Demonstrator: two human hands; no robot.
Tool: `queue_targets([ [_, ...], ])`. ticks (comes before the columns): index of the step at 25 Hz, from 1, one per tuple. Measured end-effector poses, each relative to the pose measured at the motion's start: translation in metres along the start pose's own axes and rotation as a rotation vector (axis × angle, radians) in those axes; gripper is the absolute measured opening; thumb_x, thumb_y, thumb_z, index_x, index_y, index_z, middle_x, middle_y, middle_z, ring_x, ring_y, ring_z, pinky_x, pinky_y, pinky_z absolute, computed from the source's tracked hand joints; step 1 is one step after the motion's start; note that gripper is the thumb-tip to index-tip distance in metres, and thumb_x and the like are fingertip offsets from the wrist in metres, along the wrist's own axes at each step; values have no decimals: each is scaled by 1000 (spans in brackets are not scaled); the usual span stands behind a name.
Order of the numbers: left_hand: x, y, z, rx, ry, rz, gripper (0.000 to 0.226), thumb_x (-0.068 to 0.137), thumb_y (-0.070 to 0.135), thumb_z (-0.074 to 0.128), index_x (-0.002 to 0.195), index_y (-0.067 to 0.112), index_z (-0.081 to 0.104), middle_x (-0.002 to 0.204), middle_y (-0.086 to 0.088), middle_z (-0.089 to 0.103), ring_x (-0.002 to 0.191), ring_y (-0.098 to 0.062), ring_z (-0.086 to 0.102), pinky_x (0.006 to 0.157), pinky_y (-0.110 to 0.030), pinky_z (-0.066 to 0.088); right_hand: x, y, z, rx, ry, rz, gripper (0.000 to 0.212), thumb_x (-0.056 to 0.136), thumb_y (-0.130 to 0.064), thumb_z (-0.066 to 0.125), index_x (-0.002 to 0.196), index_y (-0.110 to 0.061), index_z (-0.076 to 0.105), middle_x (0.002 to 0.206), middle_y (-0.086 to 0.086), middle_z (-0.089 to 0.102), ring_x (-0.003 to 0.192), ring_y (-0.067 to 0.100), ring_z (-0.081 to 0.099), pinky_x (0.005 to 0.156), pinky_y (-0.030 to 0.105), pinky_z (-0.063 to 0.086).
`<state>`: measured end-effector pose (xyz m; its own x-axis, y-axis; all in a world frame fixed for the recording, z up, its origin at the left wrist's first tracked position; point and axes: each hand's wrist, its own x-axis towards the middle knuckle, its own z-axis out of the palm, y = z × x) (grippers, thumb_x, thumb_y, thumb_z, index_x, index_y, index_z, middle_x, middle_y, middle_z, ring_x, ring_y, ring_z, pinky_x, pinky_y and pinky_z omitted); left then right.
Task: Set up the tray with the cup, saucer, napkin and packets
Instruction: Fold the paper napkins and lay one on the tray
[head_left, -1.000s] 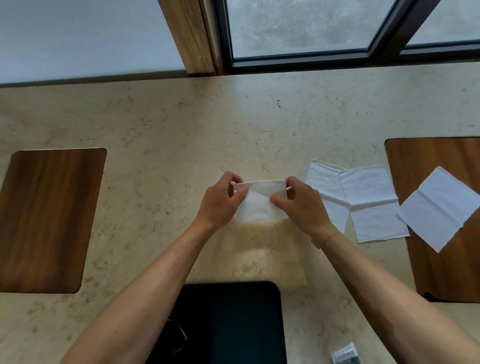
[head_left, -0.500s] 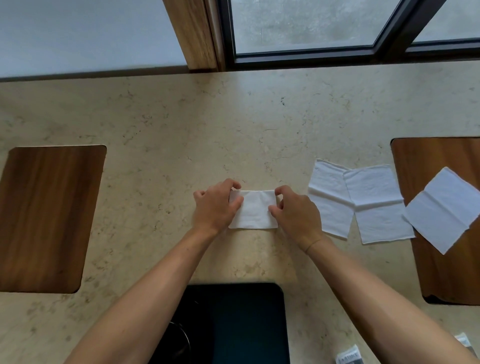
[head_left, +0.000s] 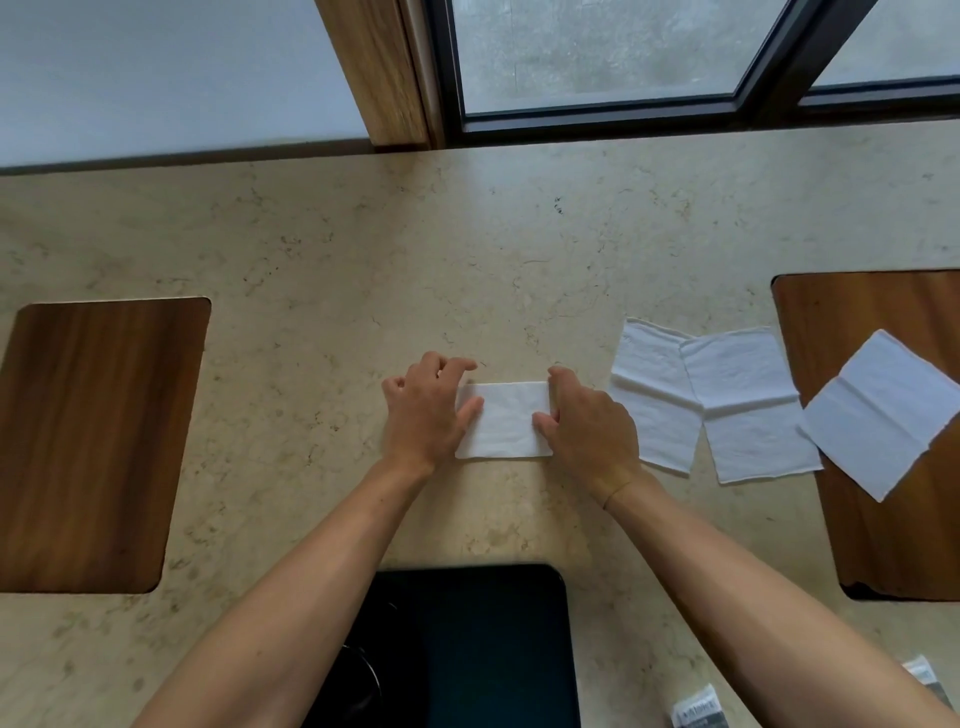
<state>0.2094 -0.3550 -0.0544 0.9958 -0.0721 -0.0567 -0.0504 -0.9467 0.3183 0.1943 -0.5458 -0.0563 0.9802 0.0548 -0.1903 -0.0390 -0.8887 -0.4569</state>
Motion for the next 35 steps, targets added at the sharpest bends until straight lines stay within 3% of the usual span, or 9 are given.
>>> queue_targets([
  [2,0,3,0,10,47,30,36,81,31,73,116,27,63,109,0,59,93,-18,57,80,-33,28,-3,2,-9,37,32,5,48,87,-32,66,130,-18,51,83,0,69,69,20,66,63,35,57],
  [5,6,19,4,-18,68,89,32,79,31,76,109,28,66,104,2,62,91,-19,59,78,-34,28,-8,24,-30,47,124,23,43,86,-34,68,126,-22,58,92,-3,69,78,17,67,65,33,56],
  [8,17,48,12,-49,30,200,30,79,34,75,108,31,67,104,5,64,93,-19,58,79,-35,28,-9,66,-52,-33,203,62,38,85,-34,71,120,-21,63,104,1,68,86,20,66,67,37,57],
  [11,30,83,24,-86,-53,330,29,83,35,72,111,31,68,110,5,64,102,-21,56,83,-37,30,-12,104,-65,-71,166,132,39,83,-33,72,120,-22,65,111,5,67,94,23,64,71,41,58],
  [16,47,123,40,-30,-152,411,34,83,36,71,116,31,68,118,5,61,114,-23,49,94,-42,28,-21,124,-66,-80,154,136,30,84,-33,72,112,-23,70,101,3,66,85,19,60,65,33,55],
  [27,47,134,56,18,-47,443,6,84,22,71,89,20,71,106,-1,62,106,-27,52,90,-43,37,-16,124,-55,-43,249,156,10,81,-27,75,86,-20,72,84,2,62,74,17,54,54,30,53],
  [32,42,134,45,-90,-74,427,7,89,23,64,93,19,66,111,1,63,109,-23,52,89,-39,38,-21,119,-61,53,249,149,7,80,-23,71,85,-21,67,93,1,64,80,18,56,59,32,54],
  [35,37,134,28,-244,-88,416,8,91,22,59,96,16,63,108,0,67,107,-20,54,88,-34,37,-26,113,-64,149,205,167,18,76,-24,72,90,-22,61,93,1,64,83,19,56,62,34,55],
])
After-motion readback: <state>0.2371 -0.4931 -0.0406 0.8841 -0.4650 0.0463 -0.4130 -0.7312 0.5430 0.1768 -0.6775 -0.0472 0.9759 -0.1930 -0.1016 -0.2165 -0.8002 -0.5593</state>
